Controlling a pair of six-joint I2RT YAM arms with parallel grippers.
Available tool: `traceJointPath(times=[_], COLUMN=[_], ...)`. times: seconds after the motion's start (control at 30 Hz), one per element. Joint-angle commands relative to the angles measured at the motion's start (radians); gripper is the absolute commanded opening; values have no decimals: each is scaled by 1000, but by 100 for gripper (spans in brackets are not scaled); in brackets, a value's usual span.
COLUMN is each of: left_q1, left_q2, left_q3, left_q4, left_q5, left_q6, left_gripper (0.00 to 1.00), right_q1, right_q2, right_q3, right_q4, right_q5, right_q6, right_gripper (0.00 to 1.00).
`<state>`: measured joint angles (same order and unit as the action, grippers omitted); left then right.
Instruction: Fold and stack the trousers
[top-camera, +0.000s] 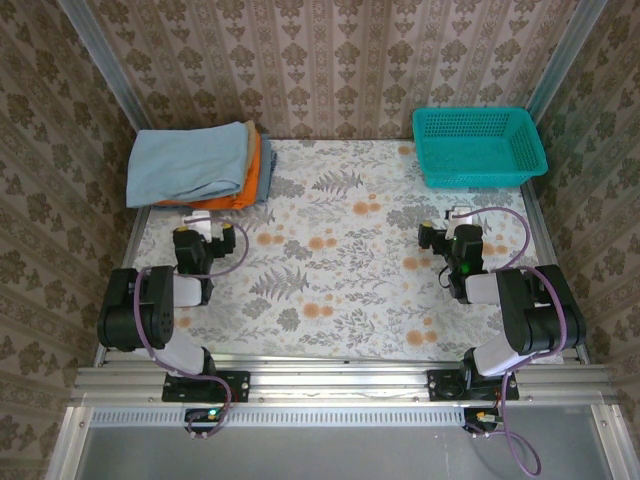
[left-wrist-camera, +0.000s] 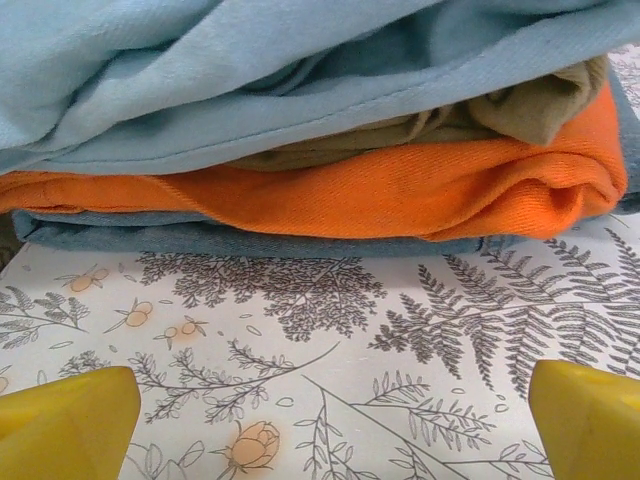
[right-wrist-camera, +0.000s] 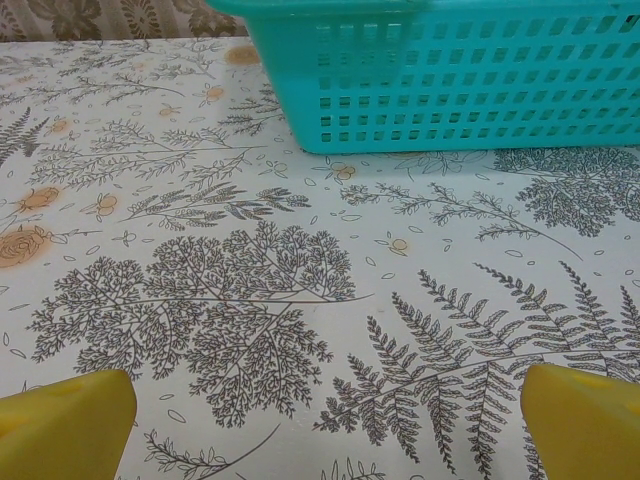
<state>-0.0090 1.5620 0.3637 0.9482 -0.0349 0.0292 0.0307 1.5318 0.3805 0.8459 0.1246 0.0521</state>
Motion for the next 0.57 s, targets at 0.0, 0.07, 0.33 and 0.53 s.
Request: traceJointPath(times=[0.0, 0.07, 0.33, 0.53], left_q1=[-11, -12, 4, -4], left_q2=[-8, -9, -8, -7], left_q3=[23, 23, 38, 34], left_q4=[-20, -21, -50, -42], left_q5=[21, 21, 58, 46], left_q6=[37, 38, 30, 37], left_gripper=[100, 100, 100, 100], right_q1=[6, 6, 6, 7], right_q2=[0, 0, 2, 1], right_q3=[20, 21, 21, 21], right_q4=[22, 22, 20, 19], right_q5=[37, 37, 36, 37], right_q6=[-9, -9, -9, -9], right_gripper=[100, 100, 100, 100])
